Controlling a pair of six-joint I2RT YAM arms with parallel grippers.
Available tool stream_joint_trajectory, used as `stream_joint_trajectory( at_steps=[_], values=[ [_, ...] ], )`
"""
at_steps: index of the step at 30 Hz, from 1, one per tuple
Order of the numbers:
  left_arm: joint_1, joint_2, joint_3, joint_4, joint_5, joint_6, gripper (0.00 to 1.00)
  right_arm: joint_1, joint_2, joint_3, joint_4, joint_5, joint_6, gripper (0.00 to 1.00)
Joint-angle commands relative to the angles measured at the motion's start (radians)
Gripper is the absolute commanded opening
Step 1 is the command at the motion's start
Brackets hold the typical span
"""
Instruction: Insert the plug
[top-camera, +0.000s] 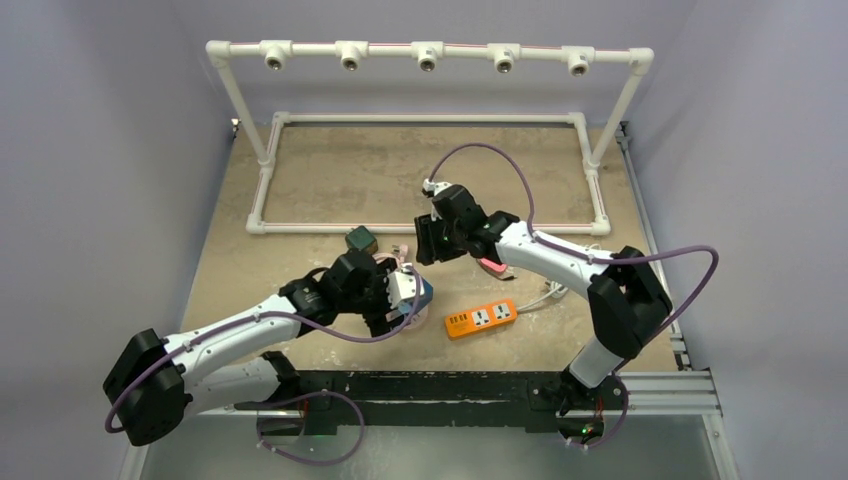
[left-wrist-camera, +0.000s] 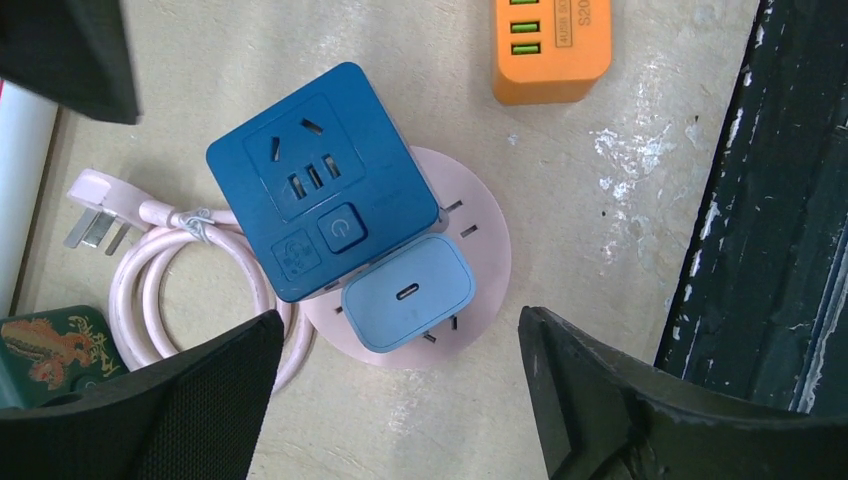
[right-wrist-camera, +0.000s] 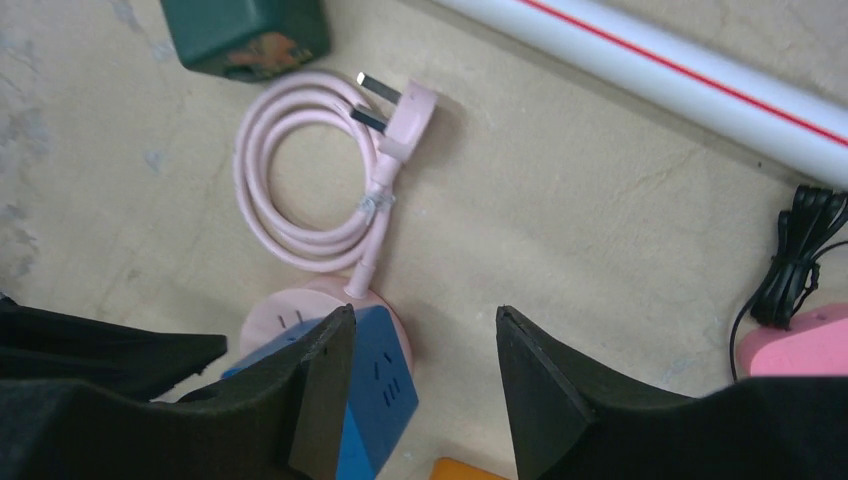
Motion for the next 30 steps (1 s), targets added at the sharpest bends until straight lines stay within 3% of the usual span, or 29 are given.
stream_joint_trajectory(
  at_steps=[1, 7, 13, 21, 30],
  values=[
    [0.003, -0.009, 0.011, 0.031, -0.007, -0.055, 0.89, 0.005, -0.005, 0.067, 0.035, -0.019, -0.001, 0.57],
    [0.002, 0.050, 0.016, 0.068, -0.068, -0.122, 0.89, 0.033, 0.044, 0.091, 0.074, -0.057, 0.014, 0.59],
    [-0.003, 0.106, 0.034, 0.097, -0.071, -0.145, 0.88, 0.057, 0.105, 0.094, 0.096, -0.067, 0.011, 0.54],
    [-0.001, 0.106, 0.035, 0.098, -0.067, -0.111, 0.79, 0.061, 0.066, 0.012, 0.084, -0.023, 0.007, 0.43],
    [0.000, 0.085, 0.007, 0.078, -0.062, 0.025, 0.77, 0.063, -0.020, -0.091, 0.061, 0.019, 0.040, 0.41]
  ],
)
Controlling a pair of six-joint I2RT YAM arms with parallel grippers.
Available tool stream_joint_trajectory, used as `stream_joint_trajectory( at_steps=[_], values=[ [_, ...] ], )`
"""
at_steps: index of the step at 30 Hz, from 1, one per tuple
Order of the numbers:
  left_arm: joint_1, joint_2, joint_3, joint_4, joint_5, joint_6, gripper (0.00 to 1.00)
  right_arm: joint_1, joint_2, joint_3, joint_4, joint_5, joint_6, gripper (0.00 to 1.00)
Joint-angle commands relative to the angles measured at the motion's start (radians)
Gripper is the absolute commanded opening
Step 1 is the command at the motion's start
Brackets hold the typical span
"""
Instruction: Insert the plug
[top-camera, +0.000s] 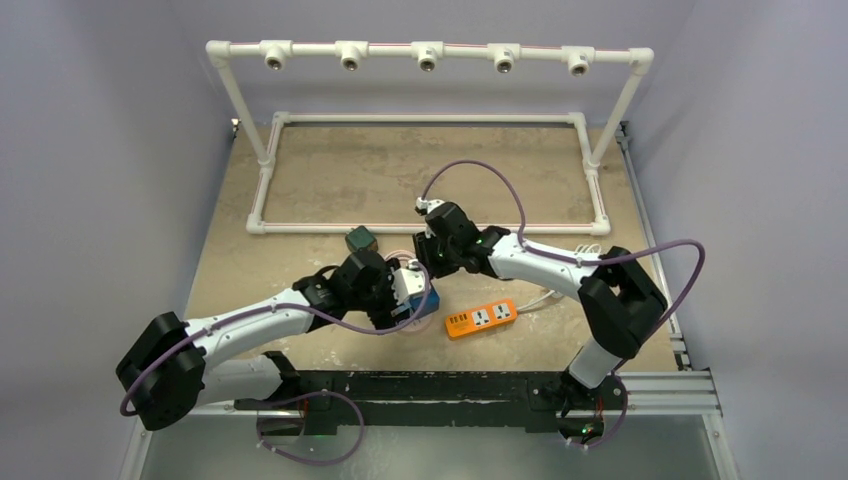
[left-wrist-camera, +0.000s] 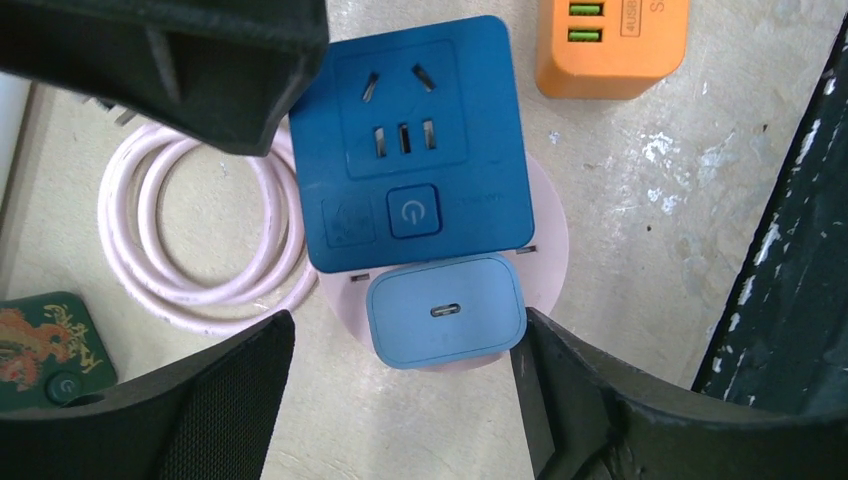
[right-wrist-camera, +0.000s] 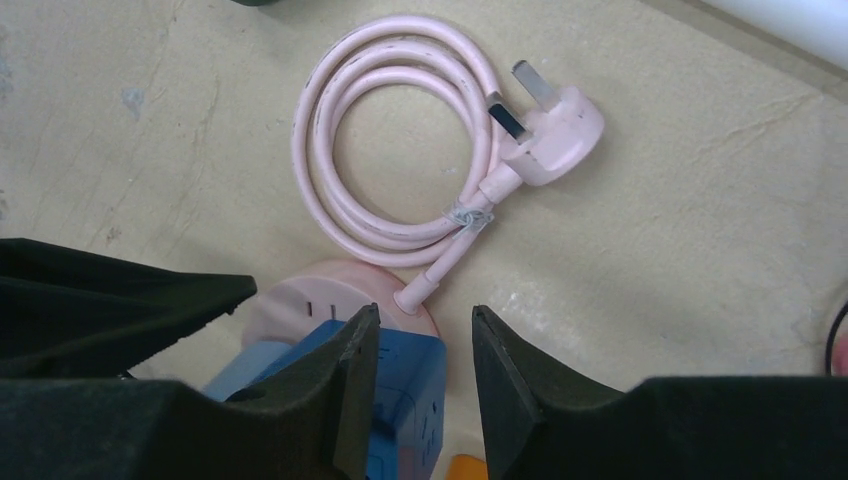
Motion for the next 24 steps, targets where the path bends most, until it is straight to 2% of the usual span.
stream_joint_trajectory(
  at_steps=[1, 6, 11, 16, 24],
  values=[
    [0.001, -0.030, 0.003, 0.010, 0.007, 0.096, 0.78, 0.003, -0.056, -0.040, -0.020, 0.037, 0.028, 0.41],
    [0.000, -0.078, -0.009, 0.007, 0.099, 0.131, 0.86, 0.003, -0.084, -0.071, -0.029, 0.069, 0.054, 0.41],
    [0.001, -0.111, -0.020, 0.034, 0.163, 0.172, 0.99, 0.003, -0.098, -0.076, -0.029, 0.074, 0.065, 0.42],
    [0.001, -0.079, -0.003, 0.026, 0.225, 0.192, 0.99, 0.003, -0.099, -0.058, -0.033, 0.074, 0.065, 0.42],
    [0.028, -0.048, 0.002, 0.028, 0.212, 0.214, 0.85, 0.003, -0.112, -0.066, -0.031, 0.071, 0.068, 0.40]
  ],
)
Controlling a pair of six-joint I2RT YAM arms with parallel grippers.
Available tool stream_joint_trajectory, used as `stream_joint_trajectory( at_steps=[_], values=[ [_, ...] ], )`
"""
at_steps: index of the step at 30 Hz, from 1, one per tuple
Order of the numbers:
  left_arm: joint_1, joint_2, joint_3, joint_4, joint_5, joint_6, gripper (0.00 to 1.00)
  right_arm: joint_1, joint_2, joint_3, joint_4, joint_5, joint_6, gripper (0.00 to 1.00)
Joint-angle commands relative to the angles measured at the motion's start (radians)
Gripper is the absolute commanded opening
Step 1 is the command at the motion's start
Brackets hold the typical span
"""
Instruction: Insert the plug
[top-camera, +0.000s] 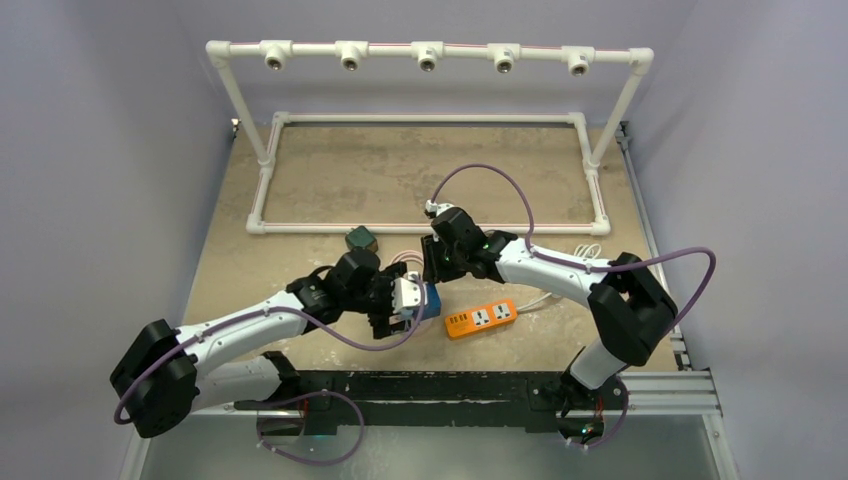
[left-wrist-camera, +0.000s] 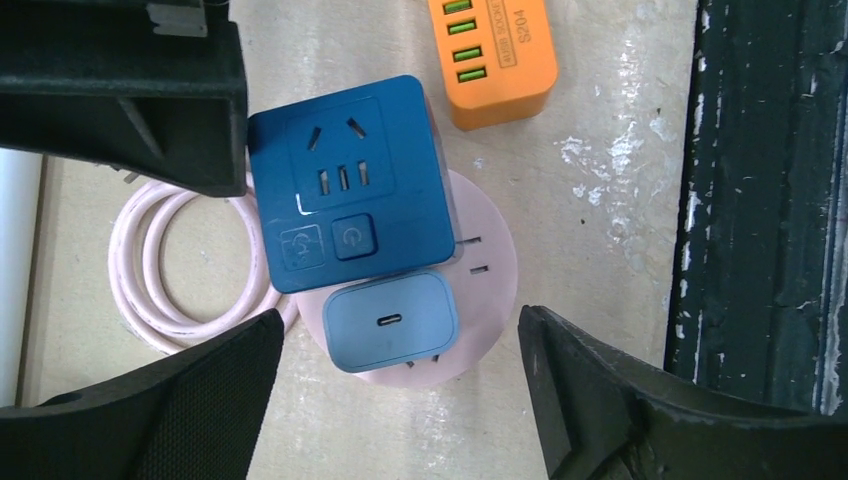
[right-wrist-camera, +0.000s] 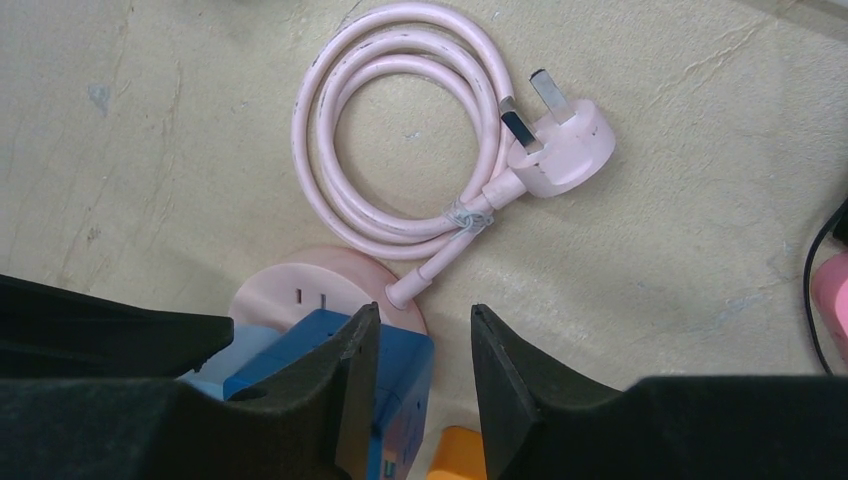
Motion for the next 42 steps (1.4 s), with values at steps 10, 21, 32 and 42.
stream_joint_trajectory(
  at_steps=[10, 21, 32, 42],
  values=[
    [0.055, 0.003, 0.011, 0.035, 0.139, 0.024, 0.73, 0.003, -0.052, -0.004, -0.010, 0.018, 0.015, 0.36],
    [0.056, 0.072, 0.023, 0.061, 0.142, 0.011, 0.78, 0.003, -0.053, -0.012, -0.006, 0.020, 0.016, 0.35],
    [0.088, 0.057, 0.027, 0.046, 0.119, -0.020, 0.66, 0.003, -0.067, -0.031, -0.007, 0.032, 0.016, 0.30],
    [0.082, 0.051, 0.034, 0.067, 0.161, -0.094, 0.84, 0.002, -0.062, -0.028, -0.005, 0.029, 0.018, 0.31]
  ],
)
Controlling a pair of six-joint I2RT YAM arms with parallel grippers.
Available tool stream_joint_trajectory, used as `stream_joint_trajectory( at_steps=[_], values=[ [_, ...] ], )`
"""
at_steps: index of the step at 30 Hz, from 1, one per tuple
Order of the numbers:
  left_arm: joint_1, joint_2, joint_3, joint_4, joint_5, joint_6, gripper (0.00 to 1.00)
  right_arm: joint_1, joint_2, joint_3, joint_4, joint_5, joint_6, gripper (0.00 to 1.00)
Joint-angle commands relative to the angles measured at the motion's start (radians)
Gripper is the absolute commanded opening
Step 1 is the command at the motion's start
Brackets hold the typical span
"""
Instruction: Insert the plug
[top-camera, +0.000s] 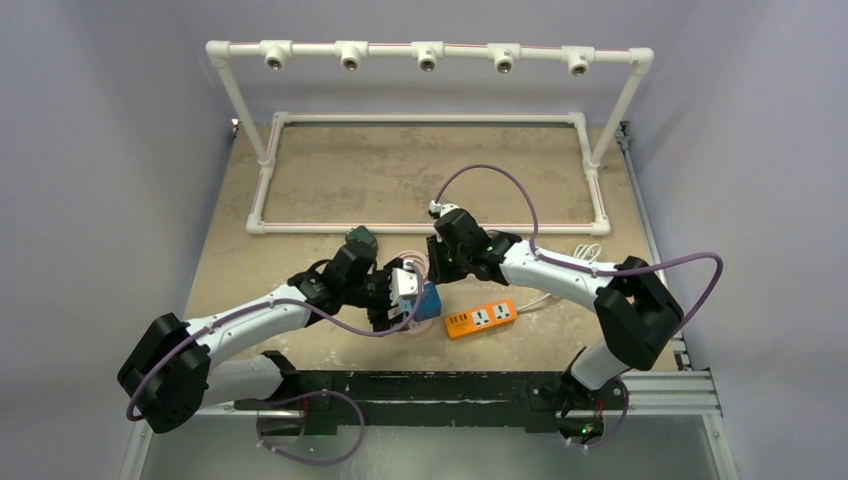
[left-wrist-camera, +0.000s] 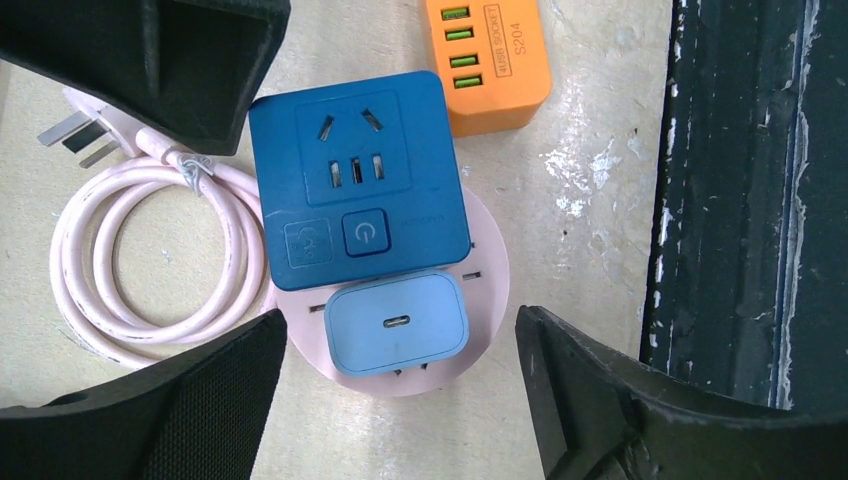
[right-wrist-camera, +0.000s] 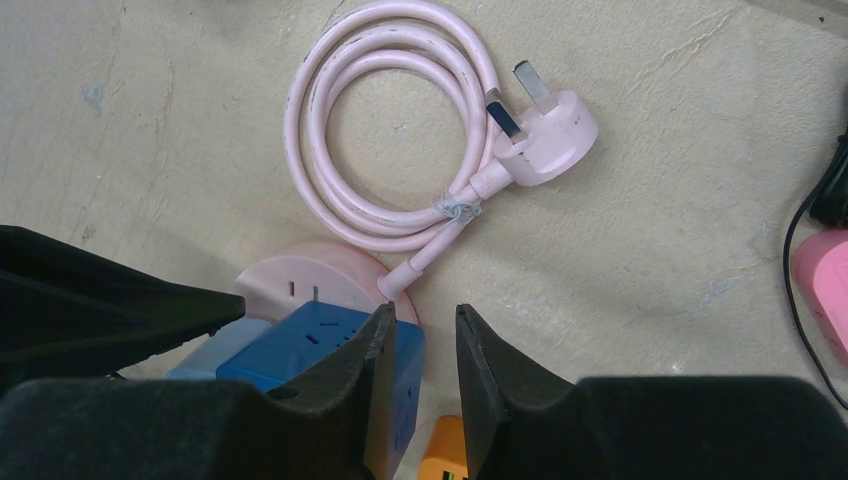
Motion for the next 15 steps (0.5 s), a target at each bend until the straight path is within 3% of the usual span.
stream_joint_trajectory(
  at_steps=[1, 7, 13, 15],
  values=[
    [-0.005, 0.007, 0.038, 0.043, 0.025, -0.048, 0.84, 0.003, -0.028, -0.006, 0.000, 0.011, 0.007, 0.31],
    [-0.005, 0.054, 0.054, 0.035, -0.021, -0.035, 0.68, 0.003, -0.037, -0.008, -0.005, 0.016, 0.007, 0.30],
    [-0.005, 0.049, 0.066, 0.016, -0.027, -0.022, 0.43, 0.003, -0.048, -0.019, -0.007, 0.020, 0.010, 0.26],
    [-0.003, 0.041, 0.066, -0.005, -0.033, 0.000, 0.42, 0.003, -0.053, -0.023, -0.011, 0.025, 0.011, 0.25]
  ],
)
